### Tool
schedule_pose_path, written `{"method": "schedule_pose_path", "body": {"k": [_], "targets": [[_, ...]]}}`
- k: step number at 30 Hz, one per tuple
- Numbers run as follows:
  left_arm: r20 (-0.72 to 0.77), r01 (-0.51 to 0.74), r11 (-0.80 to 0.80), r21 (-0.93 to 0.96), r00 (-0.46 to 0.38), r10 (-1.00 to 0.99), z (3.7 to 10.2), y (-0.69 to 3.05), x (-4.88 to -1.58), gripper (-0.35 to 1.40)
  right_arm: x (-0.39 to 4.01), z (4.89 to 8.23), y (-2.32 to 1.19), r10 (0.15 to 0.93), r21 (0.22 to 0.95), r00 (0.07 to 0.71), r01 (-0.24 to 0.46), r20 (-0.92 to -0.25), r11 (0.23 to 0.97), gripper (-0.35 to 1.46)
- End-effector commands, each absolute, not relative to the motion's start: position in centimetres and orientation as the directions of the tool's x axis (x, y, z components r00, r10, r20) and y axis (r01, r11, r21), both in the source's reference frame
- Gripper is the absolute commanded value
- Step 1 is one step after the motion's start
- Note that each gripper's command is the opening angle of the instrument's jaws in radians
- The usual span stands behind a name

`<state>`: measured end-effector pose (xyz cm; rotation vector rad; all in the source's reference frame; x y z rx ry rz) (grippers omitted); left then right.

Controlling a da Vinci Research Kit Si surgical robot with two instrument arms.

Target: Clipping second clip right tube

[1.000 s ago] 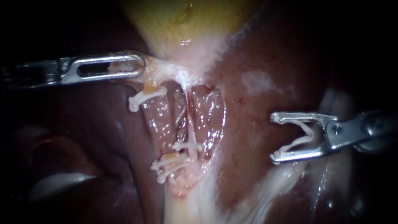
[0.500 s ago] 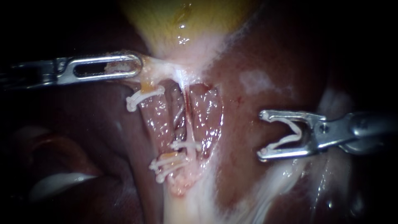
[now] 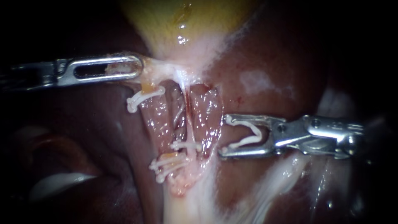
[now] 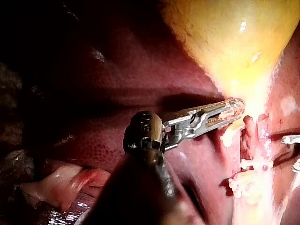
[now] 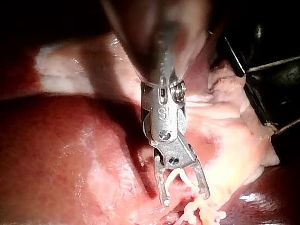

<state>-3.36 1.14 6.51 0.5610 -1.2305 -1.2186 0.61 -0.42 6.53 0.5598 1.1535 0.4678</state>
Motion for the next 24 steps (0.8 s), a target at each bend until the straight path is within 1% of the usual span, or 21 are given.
{"method": "schedule_pose_path", "body": {"k": [1, 8, 13, 18, 24], "targets": [[0.398, 0.393, 0.322, 0.862, -0.13, -0.908, 6.5, 1.13, -3.36, -0.35, 0.64, 6.57, -0.42, 0.617, 0.638, 0.338, -0.059, -0.711, 0.768, 0.49], [0.399, 0.394, 0.321, 0.861, -0.131, -0.908, 6.49, 1.12, -3.36, -0.35, 0.84, 6.87, -0.44, 0.664, 0.68, 0.329, -0.082, -0.671, 0.728, 0.49], [0.399, 0.392, 0.322, 0.862, -0.13, -0.908, 6.49, 1.11, -3.38, -0.35, 0.95, 7.03, -0.46, 0.69, 0.707, 0.325, -0.083, -0.647, 0.702, 0.48], [0.399, 0.39, 0.323, 0.862, -0.129, -0.908, 6.5, 1.11, -3.39, -0.35, 1.07, 7.14, -0.49, 0.699, 0.72, 0.324, -0.074, -0.637, 0.69, 0.48], [0.399, 0.391, 0.323, 0.862, -0.129, -0.908, 6.5, 1.11, -3.39, -0.35, 1.19, 7.17, -0.49, 0.711, 0.737, 0.325, -0.059, -0.624, 0.674, 0.48]]}}
